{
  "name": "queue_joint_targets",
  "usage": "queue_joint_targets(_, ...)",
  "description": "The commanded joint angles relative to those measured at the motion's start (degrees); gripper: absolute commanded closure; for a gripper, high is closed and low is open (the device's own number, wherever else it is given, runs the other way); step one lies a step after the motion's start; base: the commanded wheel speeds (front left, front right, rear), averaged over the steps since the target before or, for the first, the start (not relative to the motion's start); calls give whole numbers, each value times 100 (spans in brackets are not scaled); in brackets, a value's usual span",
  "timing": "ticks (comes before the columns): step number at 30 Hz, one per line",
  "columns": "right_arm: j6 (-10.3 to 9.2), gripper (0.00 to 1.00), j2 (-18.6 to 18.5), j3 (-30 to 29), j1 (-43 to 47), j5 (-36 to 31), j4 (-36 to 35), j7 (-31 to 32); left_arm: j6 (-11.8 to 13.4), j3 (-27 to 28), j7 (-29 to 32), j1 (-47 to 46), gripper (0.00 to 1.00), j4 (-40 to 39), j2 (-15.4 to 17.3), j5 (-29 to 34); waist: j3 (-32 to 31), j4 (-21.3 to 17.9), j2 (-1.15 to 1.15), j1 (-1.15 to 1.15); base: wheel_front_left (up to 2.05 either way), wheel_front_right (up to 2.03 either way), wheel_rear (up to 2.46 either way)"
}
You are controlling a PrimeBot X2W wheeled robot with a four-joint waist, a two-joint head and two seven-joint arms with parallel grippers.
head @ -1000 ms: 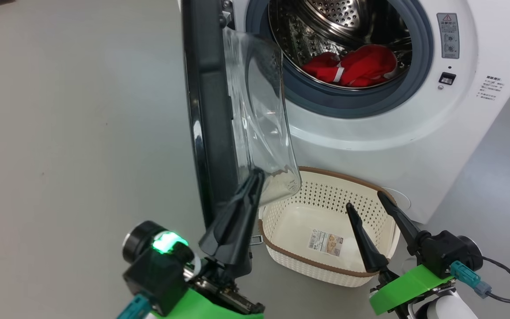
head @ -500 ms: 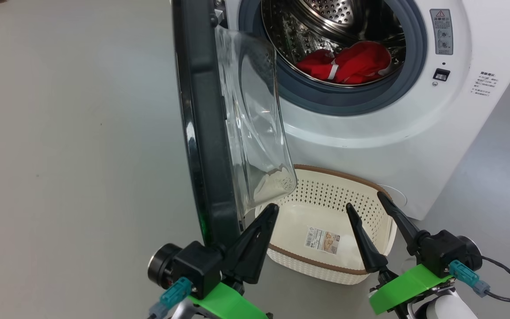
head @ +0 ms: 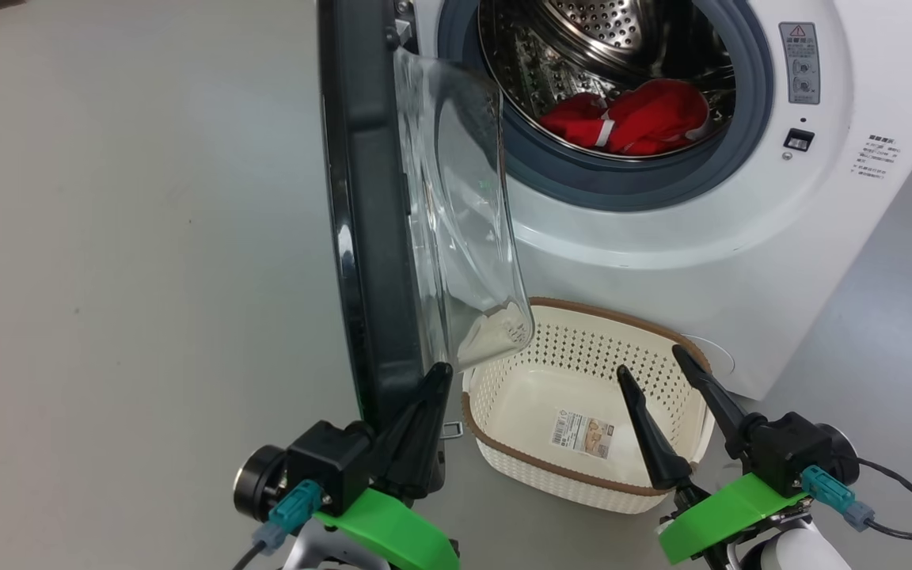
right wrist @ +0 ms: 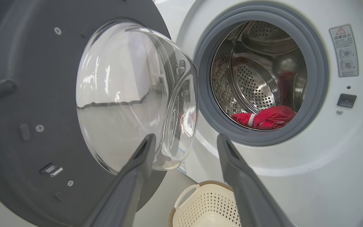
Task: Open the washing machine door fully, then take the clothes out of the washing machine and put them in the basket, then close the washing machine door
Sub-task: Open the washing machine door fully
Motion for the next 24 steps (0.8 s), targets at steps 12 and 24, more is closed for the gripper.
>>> queue_joint_targets(12,20,0,23,181,-118,40,-80,-37,249,409,123,60,100,-21,247,-96,-51,165,0,0,0,0,0)
queue_joint_targets(24,20,0,23,359,-170,20,-16,-37,577,782,60,166,100,32,461,-148,14,291,0,0,0,0,0)
